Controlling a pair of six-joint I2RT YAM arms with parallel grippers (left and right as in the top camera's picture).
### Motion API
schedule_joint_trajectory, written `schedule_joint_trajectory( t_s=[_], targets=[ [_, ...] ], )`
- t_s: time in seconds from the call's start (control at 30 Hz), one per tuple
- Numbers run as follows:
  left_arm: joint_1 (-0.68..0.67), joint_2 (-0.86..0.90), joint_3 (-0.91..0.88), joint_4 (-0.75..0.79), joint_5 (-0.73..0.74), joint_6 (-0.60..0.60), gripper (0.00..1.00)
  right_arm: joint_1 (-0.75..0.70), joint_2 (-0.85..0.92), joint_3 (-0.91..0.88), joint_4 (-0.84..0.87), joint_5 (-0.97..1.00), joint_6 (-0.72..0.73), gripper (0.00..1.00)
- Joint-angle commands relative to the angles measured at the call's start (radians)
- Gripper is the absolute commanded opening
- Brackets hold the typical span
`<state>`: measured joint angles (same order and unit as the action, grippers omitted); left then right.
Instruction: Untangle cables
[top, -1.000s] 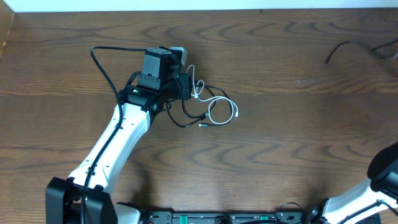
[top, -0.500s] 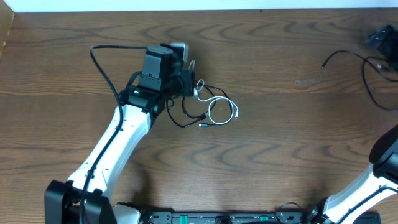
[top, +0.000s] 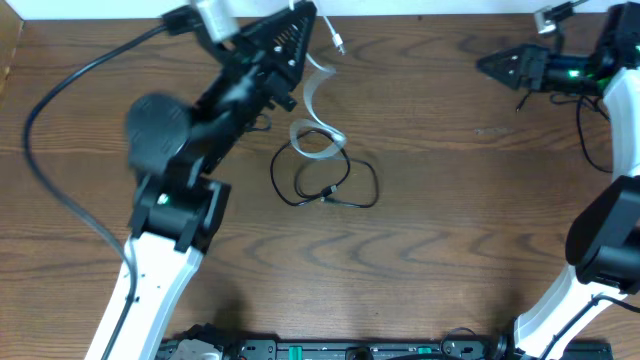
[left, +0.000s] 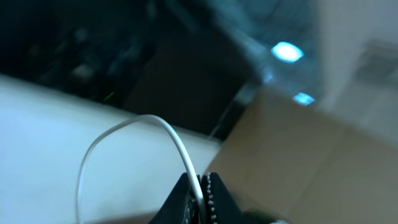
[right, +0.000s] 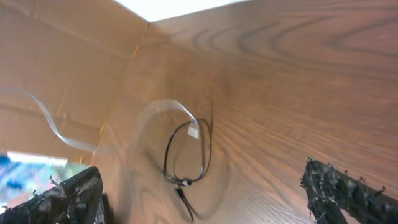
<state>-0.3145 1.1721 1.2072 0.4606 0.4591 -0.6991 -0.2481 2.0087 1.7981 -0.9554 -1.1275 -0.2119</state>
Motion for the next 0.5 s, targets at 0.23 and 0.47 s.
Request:
schedule_joint_trajectory(
  t_s=[0.23,0.47],
  targets=[
    [0.002,-0.055,0.101,0.087,-0.098,-0.129,0.07,0.159,-0.029,0.014,-0.087,0.071,-0.075,0.99],
    [0.002,-0.055,0.134,0.084,-0.107,-0.129,0.07,0.290,-0.042,0.014,-0.077,-0.125,-0.256,0.99]
  ],
)
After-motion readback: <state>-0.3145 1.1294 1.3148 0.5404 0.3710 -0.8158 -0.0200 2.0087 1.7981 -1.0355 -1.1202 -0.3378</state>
